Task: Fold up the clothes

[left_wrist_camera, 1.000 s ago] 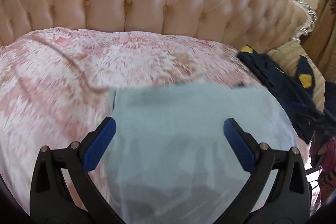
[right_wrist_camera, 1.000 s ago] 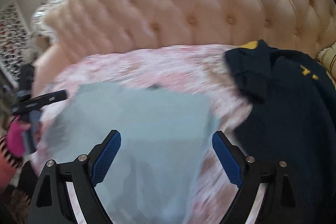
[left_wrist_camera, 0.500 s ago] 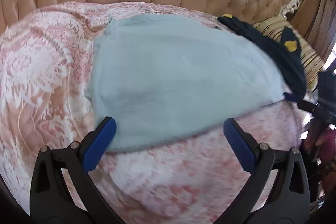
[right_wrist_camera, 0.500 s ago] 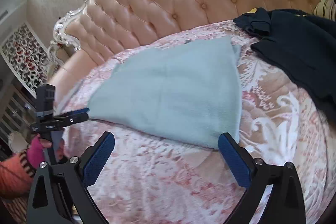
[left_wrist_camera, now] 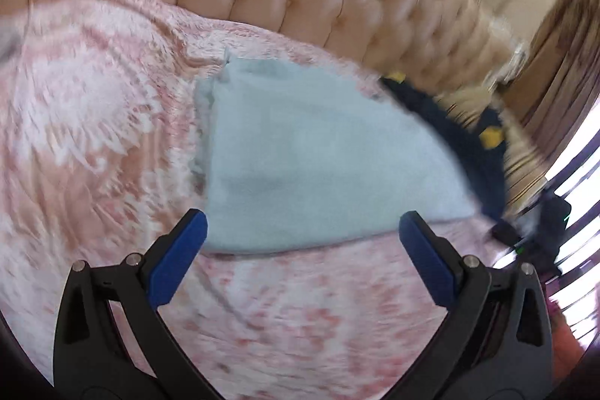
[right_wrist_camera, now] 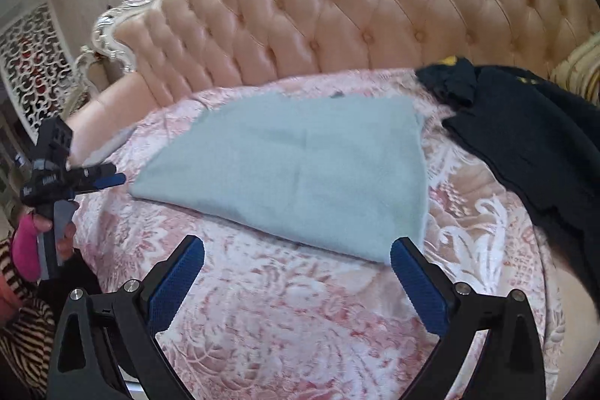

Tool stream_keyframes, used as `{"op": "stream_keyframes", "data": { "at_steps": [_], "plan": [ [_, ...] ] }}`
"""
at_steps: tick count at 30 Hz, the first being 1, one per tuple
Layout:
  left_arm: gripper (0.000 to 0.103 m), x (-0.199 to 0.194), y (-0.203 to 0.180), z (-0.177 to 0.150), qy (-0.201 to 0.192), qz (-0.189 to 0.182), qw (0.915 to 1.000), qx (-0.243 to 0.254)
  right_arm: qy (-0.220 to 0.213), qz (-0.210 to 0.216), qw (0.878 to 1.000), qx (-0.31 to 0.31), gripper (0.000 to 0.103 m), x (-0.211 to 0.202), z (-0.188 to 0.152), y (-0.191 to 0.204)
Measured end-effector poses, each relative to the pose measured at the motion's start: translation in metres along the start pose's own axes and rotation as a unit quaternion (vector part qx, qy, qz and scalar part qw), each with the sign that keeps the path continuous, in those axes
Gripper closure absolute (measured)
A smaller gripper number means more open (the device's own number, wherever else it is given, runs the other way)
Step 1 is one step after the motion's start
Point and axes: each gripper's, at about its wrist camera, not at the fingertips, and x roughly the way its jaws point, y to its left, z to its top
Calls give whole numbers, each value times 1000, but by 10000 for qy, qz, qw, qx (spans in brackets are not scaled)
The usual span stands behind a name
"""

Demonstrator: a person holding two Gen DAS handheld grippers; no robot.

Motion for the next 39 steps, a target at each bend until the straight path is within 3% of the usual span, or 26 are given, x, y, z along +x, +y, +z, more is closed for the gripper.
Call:
{"op": "stream_keyframes", "data": {
  "at_steps": [4,8,11,25,31,37,39],
  "plan": [
    [1,28,-10,-8,436,241,9982,338,188,11,9998,96,2,15,-7,-3],
    [1,31,-14,-8,405,501,9973,364,159,58,9995,257,2,15,-12,-11],
    [1,18,-30,7,174,647,9969,416,108,77,9992,383,2,13,-12,-14],
    [1,94,-8,56,707,1284,9868,693,94,111,9993,356,0,15,-13,-14],
    [1,74,-31,47,436,1821,9757,1140,93,98,9994,329,0,16,-13,-17],
    [0,83,-57,36,499,1972,9664,1573,102,35,9995,284,0,17,-14,-16],
    [0,93,-50,31,664,2022,9657,1487,102,41,9995,286,0,17,-14,-17]
  ]
}}
